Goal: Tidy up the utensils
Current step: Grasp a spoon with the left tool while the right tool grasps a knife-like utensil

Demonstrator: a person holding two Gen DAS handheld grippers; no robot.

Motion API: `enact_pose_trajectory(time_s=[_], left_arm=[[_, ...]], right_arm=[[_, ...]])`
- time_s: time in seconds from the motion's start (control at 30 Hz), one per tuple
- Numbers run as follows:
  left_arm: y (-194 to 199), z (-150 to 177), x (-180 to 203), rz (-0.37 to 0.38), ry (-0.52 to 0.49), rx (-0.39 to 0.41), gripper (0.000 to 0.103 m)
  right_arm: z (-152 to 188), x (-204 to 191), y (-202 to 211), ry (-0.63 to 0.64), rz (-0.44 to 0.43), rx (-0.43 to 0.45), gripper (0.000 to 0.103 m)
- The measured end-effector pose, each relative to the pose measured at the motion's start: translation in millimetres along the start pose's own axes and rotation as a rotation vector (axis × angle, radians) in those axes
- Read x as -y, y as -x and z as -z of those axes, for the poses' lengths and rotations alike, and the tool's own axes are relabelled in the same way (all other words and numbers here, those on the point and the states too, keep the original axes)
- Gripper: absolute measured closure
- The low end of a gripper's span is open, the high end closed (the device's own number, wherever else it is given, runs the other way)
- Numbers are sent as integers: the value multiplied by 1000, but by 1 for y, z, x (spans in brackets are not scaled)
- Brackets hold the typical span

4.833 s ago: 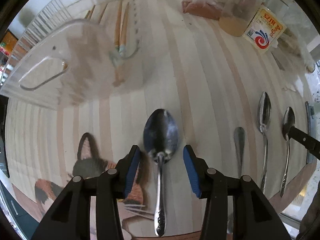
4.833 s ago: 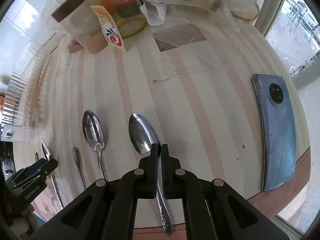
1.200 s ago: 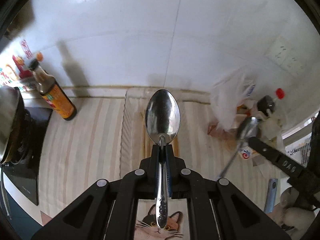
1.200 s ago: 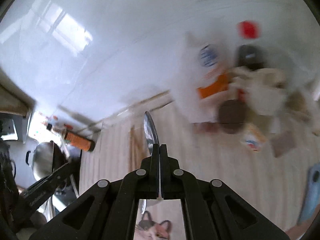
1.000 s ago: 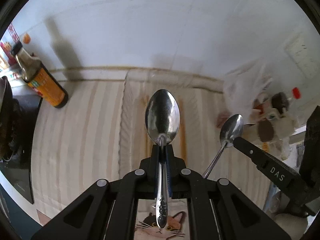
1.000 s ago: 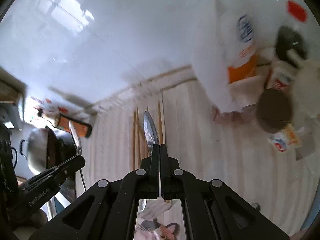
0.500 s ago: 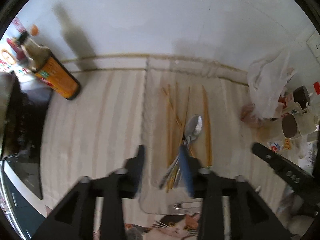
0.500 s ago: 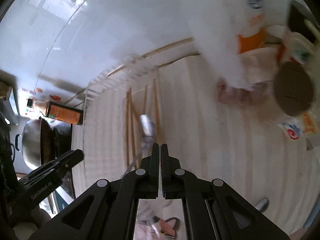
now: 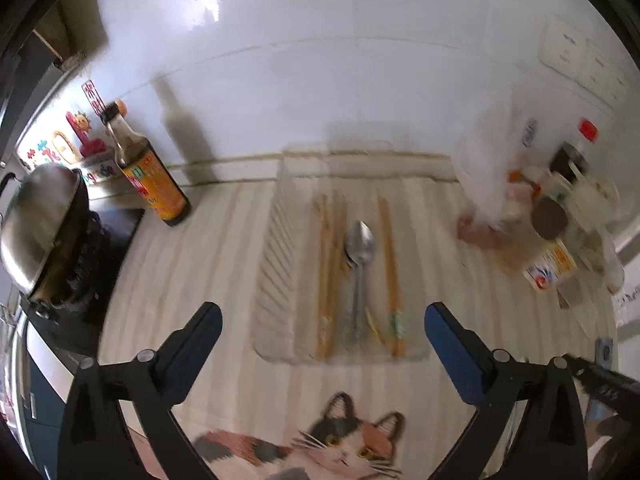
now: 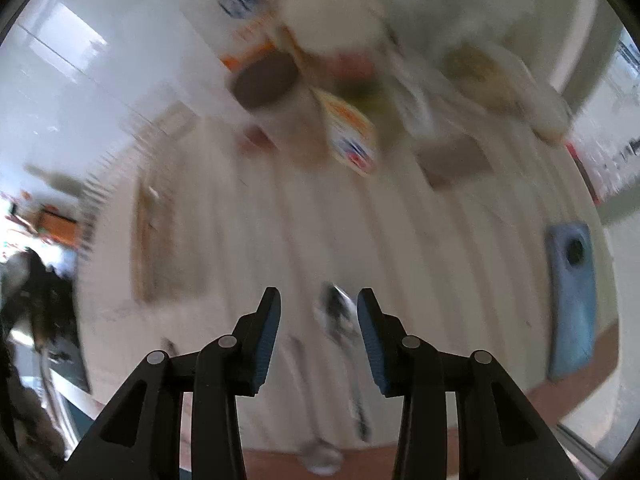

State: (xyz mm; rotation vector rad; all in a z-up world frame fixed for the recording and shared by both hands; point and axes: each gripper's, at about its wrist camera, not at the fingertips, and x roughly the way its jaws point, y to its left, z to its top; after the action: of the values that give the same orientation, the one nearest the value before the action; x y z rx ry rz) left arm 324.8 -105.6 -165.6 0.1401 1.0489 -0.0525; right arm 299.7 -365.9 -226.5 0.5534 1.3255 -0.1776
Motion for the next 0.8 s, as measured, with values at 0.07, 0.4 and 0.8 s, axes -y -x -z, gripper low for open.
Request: enact_pose_trajectory(time_s=[0.07,0.4,0.8], left_arm=[[-3,14,11,-1,-17,-23,0],[-32,68,44,-103,-119,-151,0],[-48,116,95,111,-142,-392,0]], right_arm=[[12,10,-12,9,11,-37,61],[40,-9,-78,204,135,-74,56],[55,43,-65,159,225,-61,98]])
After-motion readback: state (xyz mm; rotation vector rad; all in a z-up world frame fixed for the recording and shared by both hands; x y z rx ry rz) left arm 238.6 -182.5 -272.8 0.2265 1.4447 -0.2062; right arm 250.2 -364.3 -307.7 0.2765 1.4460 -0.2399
